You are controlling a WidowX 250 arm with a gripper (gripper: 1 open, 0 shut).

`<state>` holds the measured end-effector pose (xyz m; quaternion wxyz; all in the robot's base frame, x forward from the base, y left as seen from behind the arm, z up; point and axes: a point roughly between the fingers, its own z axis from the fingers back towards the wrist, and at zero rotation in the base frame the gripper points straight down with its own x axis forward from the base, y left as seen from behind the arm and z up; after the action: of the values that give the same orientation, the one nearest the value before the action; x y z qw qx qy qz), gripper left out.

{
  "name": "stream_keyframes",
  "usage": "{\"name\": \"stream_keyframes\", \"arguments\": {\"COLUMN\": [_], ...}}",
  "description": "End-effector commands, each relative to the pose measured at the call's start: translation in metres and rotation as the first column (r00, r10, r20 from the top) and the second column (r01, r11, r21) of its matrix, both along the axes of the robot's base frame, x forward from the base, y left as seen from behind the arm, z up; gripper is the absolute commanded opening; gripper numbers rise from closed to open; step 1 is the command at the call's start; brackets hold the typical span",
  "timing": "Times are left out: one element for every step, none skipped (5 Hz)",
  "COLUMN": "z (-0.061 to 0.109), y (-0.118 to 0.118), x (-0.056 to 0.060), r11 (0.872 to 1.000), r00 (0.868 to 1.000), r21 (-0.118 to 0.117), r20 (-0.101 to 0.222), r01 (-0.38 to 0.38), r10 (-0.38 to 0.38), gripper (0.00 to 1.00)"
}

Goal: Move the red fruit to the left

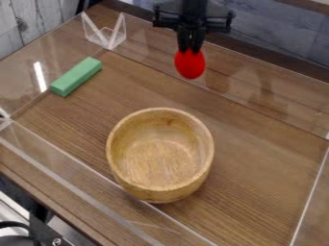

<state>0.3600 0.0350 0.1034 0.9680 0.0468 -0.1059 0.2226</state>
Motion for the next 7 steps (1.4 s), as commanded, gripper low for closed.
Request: {"name": "stream_keyframes", "arguments": {"z": [0.019, 0.014, 0.011, 0.011, -0.003, -0.017, -0.021], "y": [-0.003, -0.004, 0.004, 0.015, 0.022, 0.027, 0.029], "x": [0.012, 0.018, 0.022, 0.022, 0.022, 0.016, 0.016], "r11": [1.0, 0.999, 0.998, 0.993, 0.988, 0.981, 0.978], "r00": [0.997, 0.997, 0.995, 0.99, 0.986, 0.979, 0.976], "r21": [0.02, 0.032, 0.04, 0.047, 0.057, 0.065, 0.065], "r20": [0.076, 0.078, 0.079, 0.081, 0.079, 0.074, 0.071], "r01": [0.003, -0.001, 0.054, 0.11, 0.145, 0.185, 0.2], "r10": [-0.005, -0.001, -0.057, -0.113, -0.15, -0.189, -0.205], "gripper": [0.0, 0.0, 0.0, 0.0, 0.0, 0.0, 0.0]}}
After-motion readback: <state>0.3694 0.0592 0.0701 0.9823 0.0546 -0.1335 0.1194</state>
